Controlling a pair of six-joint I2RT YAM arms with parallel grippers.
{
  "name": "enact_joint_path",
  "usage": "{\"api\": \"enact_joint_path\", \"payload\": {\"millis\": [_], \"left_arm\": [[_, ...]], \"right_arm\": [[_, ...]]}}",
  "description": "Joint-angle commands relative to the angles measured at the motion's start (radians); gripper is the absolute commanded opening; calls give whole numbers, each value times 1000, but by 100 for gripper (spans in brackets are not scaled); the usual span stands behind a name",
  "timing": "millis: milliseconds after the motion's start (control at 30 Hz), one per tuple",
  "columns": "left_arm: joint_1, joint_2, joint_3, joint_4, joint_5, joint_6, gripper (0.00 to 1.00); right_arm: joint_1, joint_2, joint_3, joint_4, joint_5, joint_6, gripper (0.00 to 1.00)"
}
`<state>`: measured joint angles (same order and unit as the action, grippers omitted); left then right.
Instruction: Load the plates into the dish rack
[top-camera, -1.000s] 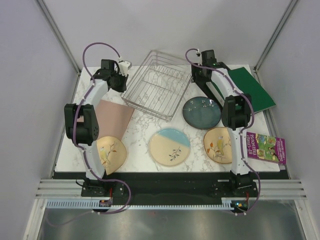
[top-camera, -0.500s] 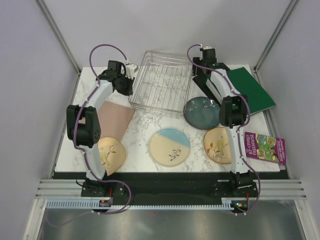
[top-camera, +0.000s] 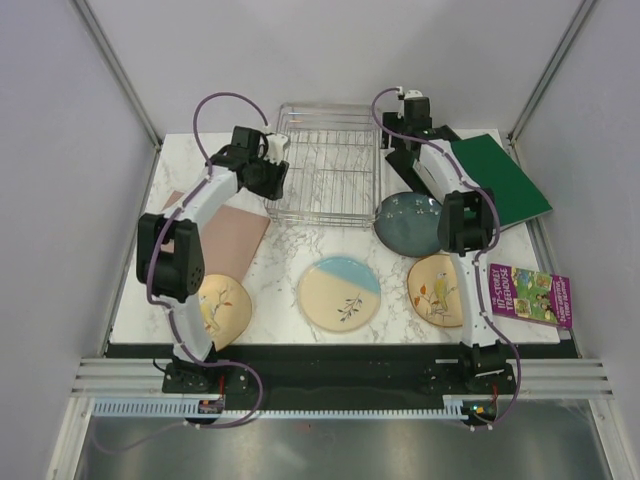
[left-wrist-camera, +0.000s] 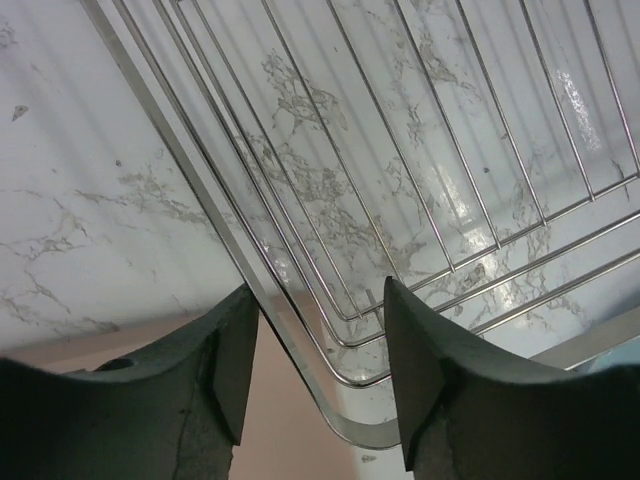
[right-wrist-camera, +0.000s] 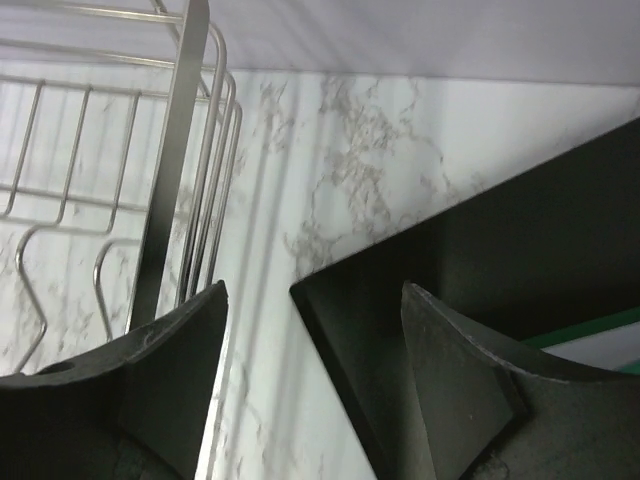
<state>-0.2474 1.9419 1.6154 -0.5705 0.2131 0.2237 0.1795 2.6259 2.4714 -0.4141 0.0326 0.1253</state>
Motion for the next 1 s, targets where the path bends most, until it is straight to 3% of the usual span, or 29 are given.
{"api": "enact_joint_path", "payload": {"millis": [0, 67, 100, 133, 167, 267, 367, 500, 567, 633, 800, 967], "left_arm": [[-66, -203, -118, 219, 59, -70, 63], [-64, -357, -225, 338, 43, -98, 74], [-67, -407, -260, 377, 34, -112, 90], [-67, -513, -296, 403, 29, -130, 100], [-70, -558, -369, 435, 34, -177, 100], [-84, -723, -501, 410, 61, -324, 100], [-95, -812, -605, 262, 159, -464, 100], [-95, -845, -764, 235, 342, -492, 95], [-96, -839, -863, 280, 461, -555, 89], [-98, -830, -972, 386, 496, -645, 80], [-99, -802, -1130, 553, 485, -736, 70], [-99, -755, -1229, 685, 476, -793, 64]], "right_arm": [[34, -239, -189, 67, -151, 5, 80], [17, -406, -329, 130, -148, -21, 81], [14, -468, -476, 150, -148, -38, 84], [15, -591, -547, 164, -163, -70, 85], [14, -650, -612, 173, -186, -73, 86], [15, -869, -859, 150, -323, -62, 86], [15, -1046, -1077, 82, -475, -20, 85], [17, -1216, -1362, 24, -698, 46, 80], [28, -1251, -1489, 26, -763, 86, 78], [44, -1284, -1549, 31, -815, 86, 77], [58, -1324, -1721, 113, -838, 115, 77], [71, -1265, -1813, 222, -850, 154, 77]]}}
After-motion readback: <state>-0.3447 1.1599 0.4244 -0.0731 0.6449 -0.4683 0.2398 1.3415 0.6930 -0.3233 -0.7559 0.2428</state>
